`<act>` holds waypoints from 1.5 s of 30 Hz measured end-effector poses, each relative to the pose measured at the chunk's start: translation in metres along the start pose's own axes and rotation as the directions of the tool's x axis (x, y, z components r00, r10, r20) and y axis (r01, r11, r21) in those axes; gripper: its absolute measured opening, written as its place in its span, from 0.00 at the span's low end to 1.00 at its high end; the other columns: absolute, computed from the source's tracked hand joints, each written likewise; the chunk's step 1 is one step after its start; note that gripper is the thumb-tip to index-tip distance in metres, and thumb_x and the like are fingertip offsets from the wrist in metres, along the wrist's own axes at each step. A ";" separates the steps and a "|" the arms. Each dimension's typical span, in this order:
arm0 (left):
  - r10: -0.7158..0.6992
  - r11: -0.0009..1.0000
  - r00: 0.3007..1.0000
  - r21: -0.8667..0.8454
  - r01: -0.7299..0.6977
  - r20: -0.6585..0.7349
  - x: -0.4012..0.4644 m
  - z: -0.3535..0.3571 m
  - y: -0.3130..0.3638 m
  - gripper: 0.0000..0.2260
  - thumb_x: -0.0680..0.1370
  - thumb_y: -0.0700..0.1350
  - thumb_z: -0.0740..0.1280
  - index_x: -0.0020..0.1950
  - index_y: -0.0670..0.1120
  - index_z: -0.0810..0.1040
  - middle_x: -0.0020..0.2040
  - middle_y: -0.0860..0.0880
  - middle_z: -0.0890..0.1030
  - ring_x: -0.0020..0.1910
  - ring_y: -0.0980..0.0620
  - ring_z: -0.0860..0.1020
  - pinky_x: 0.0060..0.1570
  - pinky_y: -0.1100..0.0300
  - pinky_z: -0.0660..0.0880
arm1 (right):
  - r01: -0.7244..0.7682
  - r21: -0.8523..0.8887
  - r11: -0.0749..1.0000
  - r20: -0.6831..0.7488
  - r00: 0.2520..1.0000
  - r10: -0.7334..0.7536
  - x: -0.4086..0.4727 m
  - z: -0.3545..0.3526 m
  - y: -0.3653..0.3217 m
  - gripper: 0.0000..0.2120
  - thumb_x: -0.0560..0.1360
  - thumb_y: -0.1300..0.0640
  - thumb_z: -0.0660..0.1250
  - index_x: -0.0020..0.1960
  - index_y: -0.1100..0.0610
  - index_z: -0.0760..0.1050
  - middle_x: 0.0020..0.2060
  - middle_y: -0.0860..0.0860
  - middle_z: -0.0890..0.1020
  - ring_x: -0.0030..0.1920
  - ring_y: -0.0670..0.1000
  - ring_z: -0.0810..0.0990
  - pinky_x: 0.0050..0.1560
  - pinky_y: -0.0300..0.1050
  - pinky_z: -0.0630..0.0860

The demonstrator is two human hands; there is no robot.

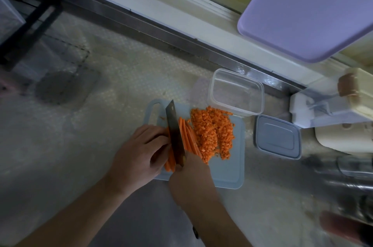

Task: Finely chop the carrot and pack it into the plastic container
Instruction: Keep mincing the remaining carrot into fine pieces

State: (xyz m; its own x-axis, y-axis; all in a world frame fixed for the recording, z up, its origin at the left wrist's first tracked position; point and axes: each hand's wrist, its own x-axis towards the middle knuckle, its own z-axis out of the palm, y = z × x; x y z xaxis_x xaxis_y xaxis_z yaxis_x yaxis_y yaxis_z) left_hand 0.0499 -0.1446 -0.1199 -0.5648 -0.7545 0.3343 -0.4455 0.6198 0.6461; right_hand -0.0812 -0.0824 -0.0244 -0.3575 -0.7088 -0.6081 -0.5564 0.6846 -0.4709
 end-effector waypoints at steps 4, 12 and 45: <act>-0.051 0.999 0.999 -0.005 0.051 0.001 -0.001 0.001 0.001 0.05 0.80 0.44 0.72 0.53 0.45 0.86 0.55 0.53 0.82 0.54 0.50 0.80 0.59 0.60 0.75 | 0.030 0.037 0.999 -0.048 0.998 -0.028 -0.006 -0.001 0.013 0.13 0.80 0.59 0.61 0.39 0.46 0.67 0.37 0.45 0.76 0.36 0.43 0.74 0.32 0.33 0.68; -0.339 0.936 0.938 0.077 0.344 -0.067 0.025 0.000 0.038 0.05 0.78 0.48 0.73 0.50 0.50 0.79 0.51 0.54 0.76 0.53 0.52 0.74 0.53 0.56 0.73 | -0.041 0.174 0.984 -0.139 0.988 0.065 -0.020 -0.030 0.060 0.10 0.78 0.52 0.66 0.38 0.51 0.74 0.31 0.48 0.79 0.34 0.48 0.78 0.32 0.41 0.69; -0.576 0.777 0.812 0.372 0.508 0.095 0.037 0.004 0.074 0.08 0.83 0.58 0.63 0.54 0.56 0.77 0.46 0.57 0.81 0.46 0.56 0.81 0.44 0.54 0.80 | 0.010 0.118 0.993 0.007 1.000 -0.011 -0.006 -0.031 0.060 0.07 0.83 0.55 0.61 0.48 0.47 0.75 0.37 0.45 0.78 0.35 0.43 0.76 0.32 0.28 0.70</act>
State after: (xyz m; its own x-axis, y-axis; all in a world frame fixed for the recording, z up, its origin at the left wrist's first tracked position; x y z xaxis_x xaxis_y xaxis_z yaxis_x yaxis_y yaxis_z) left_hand -0.0064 -0.1256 -0.0628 -0.2680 -0.9490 -0.1659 -0.8913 0.1788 0.4166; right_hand -0.1354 -0.0428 -0.0294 -0.3462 -0.7153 -0.6070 -0.4677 0.6925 -0.5493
